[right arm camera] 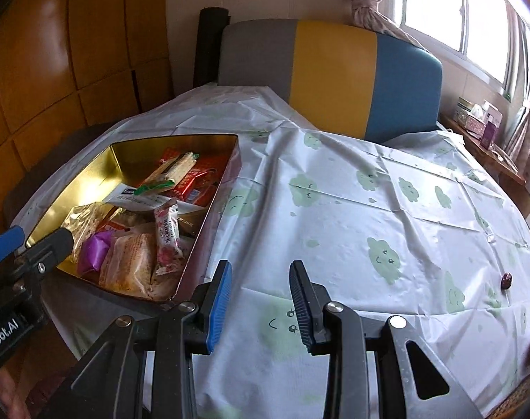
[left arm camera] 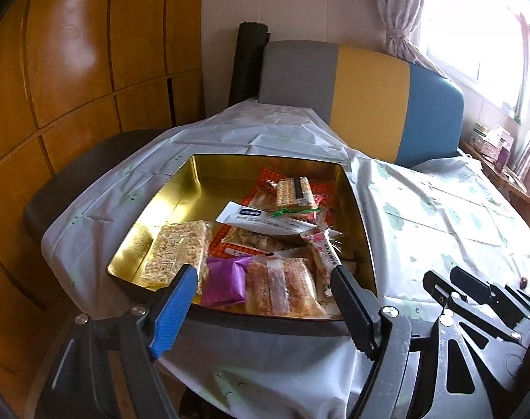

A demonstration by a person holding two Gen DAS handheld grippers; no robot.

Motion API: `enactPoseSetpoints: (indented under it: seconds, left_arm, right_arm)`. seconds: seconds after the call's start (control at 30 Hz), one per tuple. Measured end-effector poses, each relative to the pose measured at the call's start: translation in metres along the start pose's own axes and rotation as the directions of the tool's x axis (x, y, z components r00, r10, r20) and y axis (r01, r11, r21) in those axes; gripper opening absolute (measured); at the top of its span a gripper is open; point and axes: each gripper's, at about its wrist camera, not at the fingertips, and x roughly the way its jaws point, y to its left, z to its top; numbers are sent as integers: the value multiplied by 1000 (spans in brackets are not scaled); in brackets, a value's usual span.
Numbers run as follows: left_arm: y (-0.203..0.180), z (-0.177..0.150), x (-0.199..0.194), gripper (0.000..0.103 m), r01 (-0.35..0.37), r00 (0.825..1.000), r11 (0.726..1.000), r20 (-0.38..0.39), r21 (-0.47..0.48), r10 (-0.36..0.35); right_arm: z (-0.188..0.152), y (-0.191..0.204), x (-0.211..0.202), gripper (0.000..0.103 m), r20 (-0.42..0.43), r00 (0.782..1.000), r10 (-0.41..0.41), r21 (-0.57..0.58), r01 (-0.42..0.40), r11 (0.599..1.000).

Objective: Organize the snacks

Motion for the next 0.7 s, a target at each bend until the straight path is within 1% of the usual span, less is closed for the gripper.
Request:
enactPoseSetpoints:
  seconds: [0.3, 0.7]
  left_arm:
    - [-6, -2, -1, 80, 12, 1000, 1000, 3, 17, -12]
    - [-5, 0, -1, 80, 11, 1000, 1000, 3, 7, -11]
  right_arm:
    - [0, -1, -2, 35, 13, 1000, -10, 9, 9, 1000]
    - [0, 2, -2, 35, 18, 1000, -7, -4, 8, 1000]
